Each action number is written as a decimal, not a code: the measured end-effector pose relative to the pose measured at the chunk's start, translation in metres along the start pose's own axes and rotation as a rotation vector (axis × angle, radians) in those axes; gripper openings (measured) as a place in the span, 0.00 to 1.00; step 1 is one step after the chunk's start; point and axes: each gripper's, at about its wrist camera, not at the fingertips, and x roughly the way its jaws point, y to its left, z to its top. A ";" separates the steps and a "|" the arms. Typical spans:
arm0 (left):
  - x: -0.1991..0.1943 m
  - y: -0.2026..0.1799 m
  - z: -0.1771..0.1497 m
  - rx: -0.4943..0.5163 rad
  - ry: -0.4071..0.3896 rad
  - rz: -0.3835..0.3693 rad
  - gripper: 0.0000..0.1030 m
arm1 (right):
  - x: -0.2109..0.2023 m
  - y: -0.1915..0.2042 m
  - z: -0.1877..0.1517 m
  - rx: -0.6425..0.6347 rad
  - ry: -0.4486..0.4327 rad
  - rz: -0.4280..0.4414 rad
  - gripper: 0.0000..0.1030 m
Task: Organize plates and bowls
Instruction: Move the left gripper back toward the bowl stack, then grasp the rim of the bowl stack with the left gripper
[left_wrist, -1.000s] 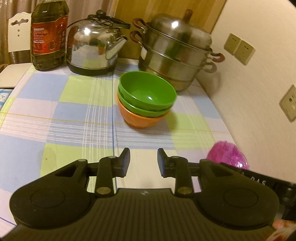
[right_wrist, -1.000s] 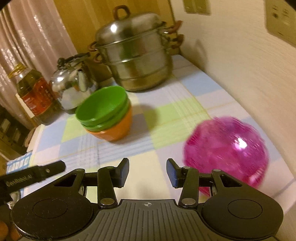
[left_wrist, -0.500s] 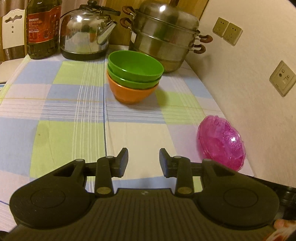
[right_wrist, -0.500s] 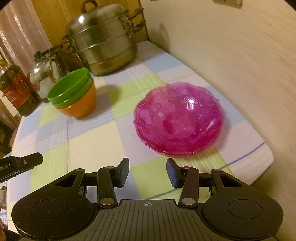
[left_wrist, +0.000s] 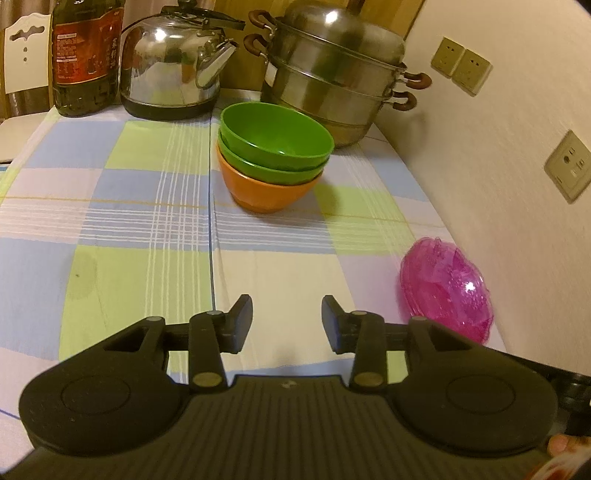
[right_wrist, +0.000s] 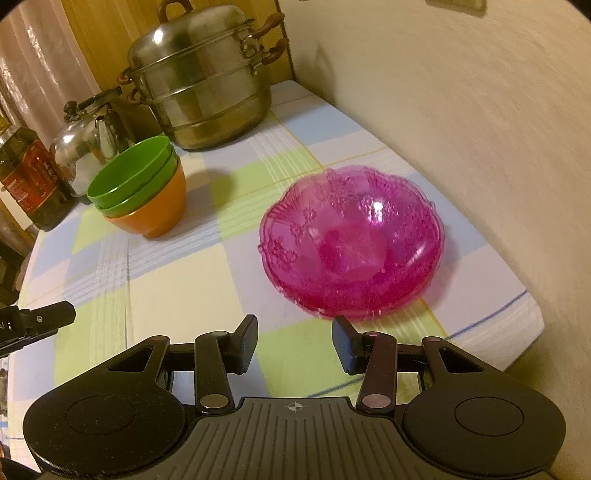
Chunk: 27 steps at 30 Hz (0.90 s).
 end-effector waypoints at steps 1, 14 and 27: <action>0.002 0.002 0.005 -0.007 0.000 -0.004 0.36 | 0.001 0.001 0.003 -0.006 -0.006 0.001 0.44; 0.040 0.038 0.098 -0.090 -0.055 0.022 0.57 | 0.035 0.056 0.104 -0.027 -0.036 0.184 0.44; 0.133 0.078 0.156 -0.291 0.033 -0.046 0.57 | 0.129 0.114 0.185 -0.071 0.046 0.258 0.45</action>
